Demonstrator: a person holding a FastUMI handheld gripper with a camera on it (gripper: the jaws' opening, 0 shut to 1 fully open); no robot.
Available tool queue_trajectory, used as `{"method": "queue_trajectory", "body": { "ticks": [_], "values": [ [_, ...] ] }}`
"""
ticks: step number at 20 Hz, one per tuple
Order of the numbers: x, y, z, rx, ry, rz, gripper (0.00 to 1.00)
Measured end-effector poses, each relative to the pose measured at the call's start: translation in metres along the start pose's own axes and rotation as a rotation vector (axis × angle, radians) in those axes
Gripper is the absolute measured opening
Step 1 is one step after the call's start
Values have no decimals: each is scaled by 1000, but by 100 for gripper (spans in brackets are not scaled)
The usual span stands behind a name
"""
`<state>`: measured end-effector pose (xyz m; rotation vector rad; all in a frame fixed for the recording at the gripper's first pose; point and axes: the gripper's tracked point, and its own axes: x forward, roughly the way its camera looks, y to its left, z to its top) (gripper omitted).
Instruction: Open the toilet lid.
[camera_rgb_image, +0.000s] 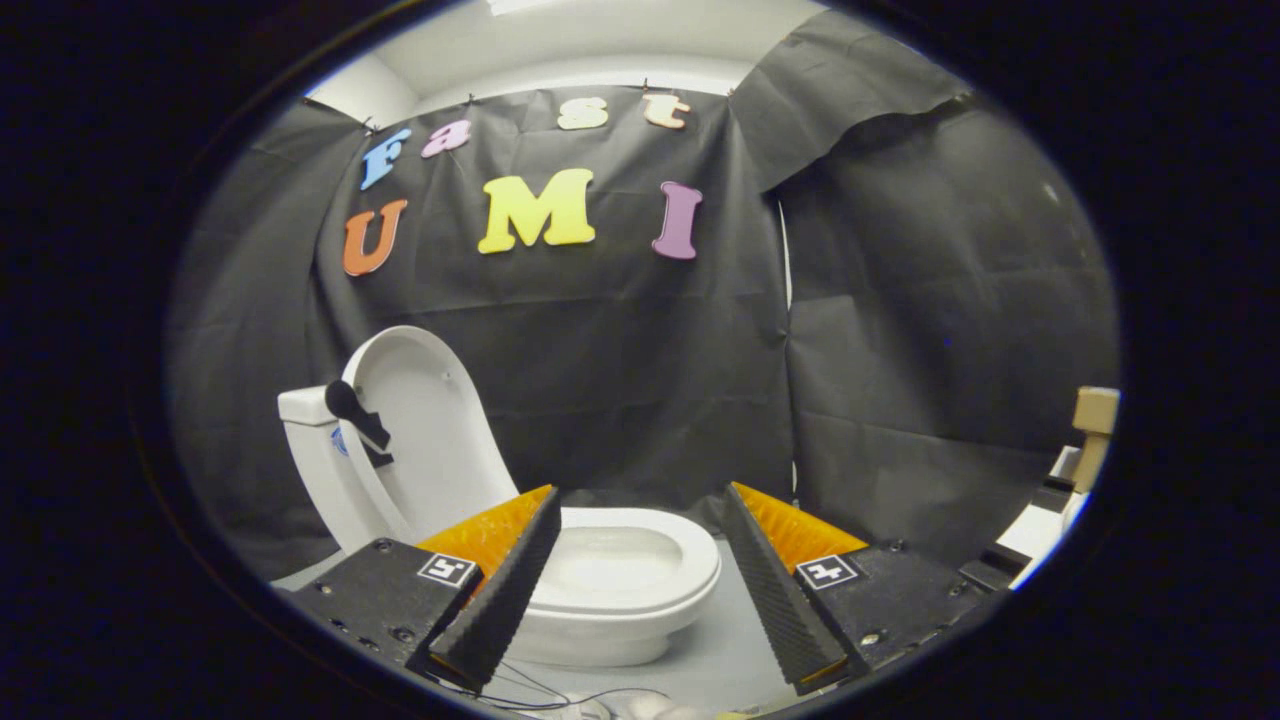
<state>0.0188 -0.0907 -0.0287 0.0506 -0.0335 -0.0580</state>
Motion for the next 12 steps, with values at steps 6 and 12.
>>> {"method": "queue_trajectory", "body": {
  "ticks": [6,12],
  "values": [
    [-2,4,-2,-18,14,16,100],
    [-4,4,-2,-21,19,19,100]
  ]
}}
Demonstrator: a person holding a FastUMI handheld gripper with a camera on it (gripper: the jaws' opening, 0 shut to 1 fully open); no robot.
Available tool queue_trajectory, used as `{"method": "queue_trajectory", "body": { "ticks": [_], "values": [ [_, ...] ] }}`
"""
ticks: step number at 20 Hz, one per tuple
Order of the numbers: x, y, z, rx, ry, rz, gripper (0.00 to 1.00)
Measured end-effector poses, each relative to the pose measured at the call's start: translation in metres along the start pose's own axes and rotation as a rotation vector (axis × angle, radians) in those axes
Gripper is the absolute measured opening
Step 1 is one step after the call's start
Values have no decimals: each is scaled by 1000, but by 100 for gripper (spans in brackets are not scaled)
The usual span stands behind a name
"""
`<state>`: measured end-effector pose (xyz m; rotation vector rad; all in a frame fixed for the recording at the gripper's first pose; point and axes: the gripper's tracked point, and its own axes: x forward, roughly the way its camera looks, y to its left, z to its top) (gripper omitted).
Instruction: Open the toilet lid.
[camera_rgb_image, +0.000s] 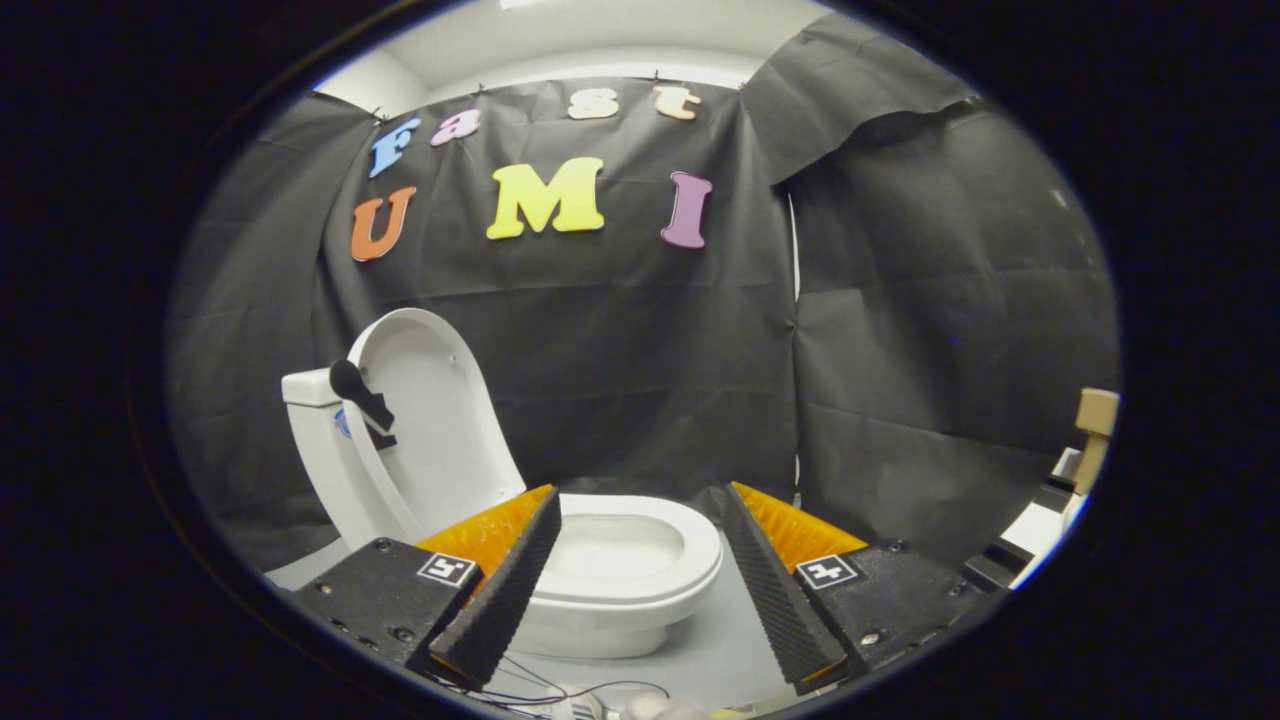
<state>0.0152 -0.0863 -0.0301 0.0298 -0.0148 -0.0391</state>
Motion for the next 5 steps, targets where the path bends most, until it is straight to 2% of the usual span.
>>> {"method": "queue_trajectory", "body": {
  "ticks": [5],
  "values": [
    [-1,-3,2,3,-3,0,100]
  ]
}}
